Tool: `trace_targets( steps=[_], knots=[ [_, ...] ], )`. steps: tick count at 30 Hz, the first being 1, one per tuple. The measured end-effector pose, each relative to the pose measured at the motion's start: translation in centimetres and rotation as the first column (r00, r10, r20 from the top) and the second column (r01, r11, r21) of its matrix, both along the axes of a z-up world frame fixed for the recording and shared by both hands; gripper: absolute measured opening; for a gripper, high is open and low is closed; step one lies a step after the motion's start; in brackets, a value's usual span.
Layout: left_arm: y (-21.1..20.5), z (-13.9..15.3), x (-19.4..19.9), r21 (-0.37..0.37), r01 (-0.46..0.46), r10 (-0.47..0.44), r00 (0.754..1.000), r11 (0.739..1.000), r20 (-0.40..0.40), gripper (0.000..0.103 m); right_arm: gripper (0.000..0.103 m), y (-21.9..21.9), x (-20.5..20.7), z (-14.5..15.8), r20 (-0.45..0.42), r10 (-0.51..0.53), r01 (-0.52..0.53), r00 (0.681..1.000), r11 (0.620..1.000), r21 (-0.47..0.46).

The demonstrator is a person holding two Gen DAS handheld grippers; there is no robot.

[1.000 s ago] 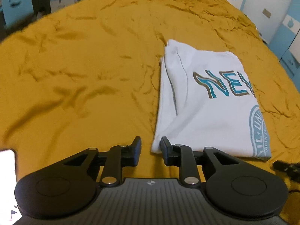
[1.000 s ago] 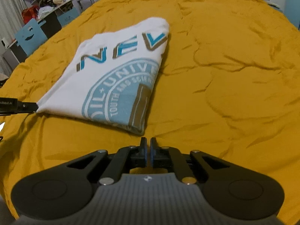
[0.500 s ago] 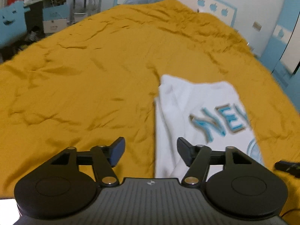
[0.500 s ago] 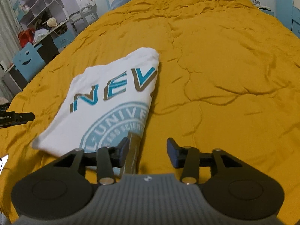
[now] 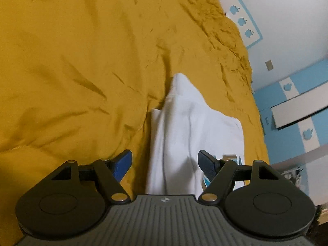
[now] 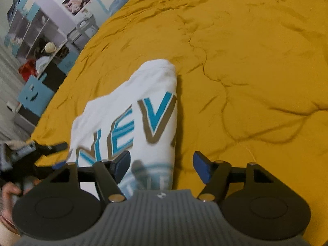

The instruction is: Fold small clothes

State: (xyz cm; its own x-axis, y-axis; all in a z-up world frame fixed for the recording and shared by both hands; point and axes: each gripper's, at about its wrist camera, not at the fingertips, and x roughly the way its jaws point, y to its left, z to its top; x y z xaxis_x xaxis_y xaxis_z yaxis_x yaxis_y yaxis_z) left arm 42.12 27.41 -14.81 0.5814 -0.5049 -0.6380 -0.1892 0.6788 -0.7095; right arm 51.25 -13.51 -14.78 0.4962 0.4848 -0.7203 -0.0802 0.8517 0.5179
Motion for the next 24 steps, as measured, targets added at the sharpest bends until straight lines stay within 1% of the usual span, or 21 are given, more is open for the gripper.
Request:
trace_targets(
  steps=[2, 5, 7, 9, 10, 12, 13, 14, 15, 16, 18, 20, 24],
  knots=[
    [0.1, -0.7, 1.2, -0.04, 0.001, -0.001, 1.0, 0.999, 0.006, 0.086, 0.064, -0.3, 1.4, -0.8, -0.027, -0.014, 0.016, 1.0, 0.999, 0.05],
    [-0.1, -1.2, 3.0, -0.066, 0.03, -0.028, 0.999, 0.997, 0.029, 0.084, 0.064, -0.5, 3.6, -2.3, -0.065, -0.036, 0.042, 0.997, 0.994, 0.103],
    [-0.3, -1.4, 4.0, -0.065, 0.038, -0.036, 0.999, 0.997, 0.036, 0.077, 0.064, -0.6, 5.0, -3.2, -0.079, -0.05, 0.062, 0.996, 0.987, 0.15],
    [-0.4, -1.9, 4.8, -0.071, 0.032, -0.029, 0.999, 0.997, 0.041, 0.063, 0.062, -0.8, 6.4, -4.1, -0.091, -0.064, 0.082, 0.994, 0.974, 0.211],
    [-0.4, -2.1, 5.1, -0.079, 0.022, -0.019, 0.999, 0.997, 0.043, 0.059, 0.061, -0.9, 7.2, -4.6, -0.099, -0.074, 0.096, 0.992, 0.965, 0.242],
    [-0.2, -2.6, 5.4, -0.107, -0.001, 0.006, 0.999, 0.994, 0.041, 0.046, 0.05, -1.0, 8.4, -5.4, -0.108, -0.094, 0.122, 0.99, 0.948, 0.292],
    [-0.3, -2.8, 5.4, -0.119, -0.01, 0.015, 0.999, 0.993, 0.039, 0.044, 0.047, -1.1, 8.9, -5.7, -0.113, -0.106, 0.136, 0.988, 0.941, 0.311],
    [-0.4, -2.7, 5.4, -0.112, -0.013, 0.018, 0.999, 0.994, 0.044, 0.039, 0.04, -1.0, 9.3, -6.0, -0.122, -0.11, 0.145, 0.986, 0.932, 0.332],
    [-0.5, -2.5, 5.2, -0.097, -0.011, 0.017, 0.998, 0.995, 0.055, 0.034, 0.036, -0.8, 9.7, -6.2, -0.129, -0.106, 0.145, 0.986, 0.927, 0.345],
    [-0.8, -2.2, 4.9, -0.078, -0.011, 0.017, 0.998, 0.997, 0.067, 0.032, 0.032, -0.6, 10.0, -6.4, -0.133, -0.105, 0.145, 0.986, 0.928, 0.343],
    [-1.0, -1.2, 4.3, -0.058, -0.028, 0.033, 0.996, 0.998, 0.086, 0.026, 0.017, -0.2, 10.1, -6.1, -0.122, -0.1, 0.135, 0.988, 0.936, 0.326],
    [-1.5, 0.3, 3.3, -0.048, -0.045, 0.051, 0.991, 0.998, 0.121, 0.024, 0.011, -0.1, 9.8, -5.3, -0.092, -0.097, 0.122, 0.991, 0.941, 0.315],
    [-3.4, 4.1, 1.0, 0.042, -0.047, 0.036, 0.973, 0.998, 0.228, 0.022, 0.009, 0.6, 8.6, -1.9, 0.004, -0.08, 0.076, 0.997, 0.959, 0.274]
  ],
)
